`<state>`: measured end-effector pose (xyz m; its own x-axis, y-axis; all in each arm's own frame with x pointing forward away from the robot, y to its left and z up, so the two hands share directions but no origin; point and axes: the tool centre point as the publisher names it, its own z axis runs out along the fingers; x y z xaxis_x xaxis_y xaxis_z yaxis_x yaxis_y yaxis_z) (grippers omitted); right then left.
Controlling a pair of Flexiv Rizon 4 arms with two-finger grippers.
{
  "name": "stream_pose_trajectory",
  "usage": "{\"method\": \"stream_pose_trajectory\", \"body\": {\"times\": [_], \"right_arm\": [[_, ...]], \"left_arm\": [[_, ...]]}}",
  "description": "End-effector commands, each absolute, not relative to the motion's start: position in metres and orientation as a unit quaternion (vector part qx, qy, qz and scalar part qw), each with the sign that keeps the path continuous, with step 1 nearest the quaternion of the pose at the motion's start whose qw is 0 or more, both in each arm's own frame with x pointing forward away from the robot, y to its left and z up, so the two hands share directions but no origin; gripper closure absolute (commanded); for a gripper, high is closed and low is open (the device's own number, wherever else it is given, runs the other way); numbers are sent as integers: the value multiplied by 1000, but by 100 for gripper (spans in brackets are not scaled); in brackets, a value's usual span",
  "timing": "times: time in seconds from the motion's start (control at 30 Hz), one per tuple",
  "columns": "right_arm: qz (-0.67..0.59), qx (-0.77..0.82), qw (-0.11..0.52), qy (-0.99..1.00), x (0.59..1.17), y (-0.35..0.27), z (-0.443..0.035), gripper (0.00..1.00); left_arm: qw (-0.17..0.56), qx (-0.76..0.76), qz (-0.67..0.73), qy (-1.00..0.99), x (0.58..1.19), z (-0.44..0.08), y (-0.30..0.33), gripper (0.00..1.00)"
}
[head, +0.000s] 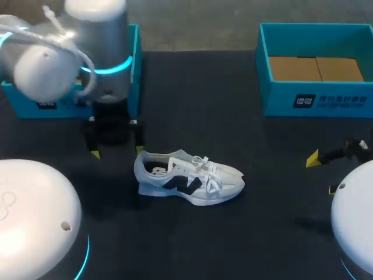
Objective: Take the shoe out of the shoebox, open the shoe tongue, remove and reinsert the insole, then place the shoe into the shoebox
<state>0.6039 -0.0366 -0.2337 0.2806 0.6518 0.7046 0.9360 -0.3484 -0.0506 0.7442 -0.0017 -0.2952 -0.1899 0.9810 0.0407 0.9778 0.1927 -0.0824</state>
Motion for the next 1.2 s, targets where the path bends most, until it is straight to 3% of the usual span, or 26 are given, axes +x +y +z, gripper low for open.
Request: {"method": "stream_pose_trajectory", "body": {"times": [0.03,0.5,1.2], "right_arm": [[-303,-767,231,-517,592,-38,-228,0],[-303,-767,231,-517,592,-38,-228,0],[-303,-767,231,-517,592,-38,-228,0]], "left_arm": [[-3,-623,74,-779,742,-277,18,0],[10,-578,137,-804,738,-250,8,0],[33,-364,244,-898,735,-242,15,0]]}}
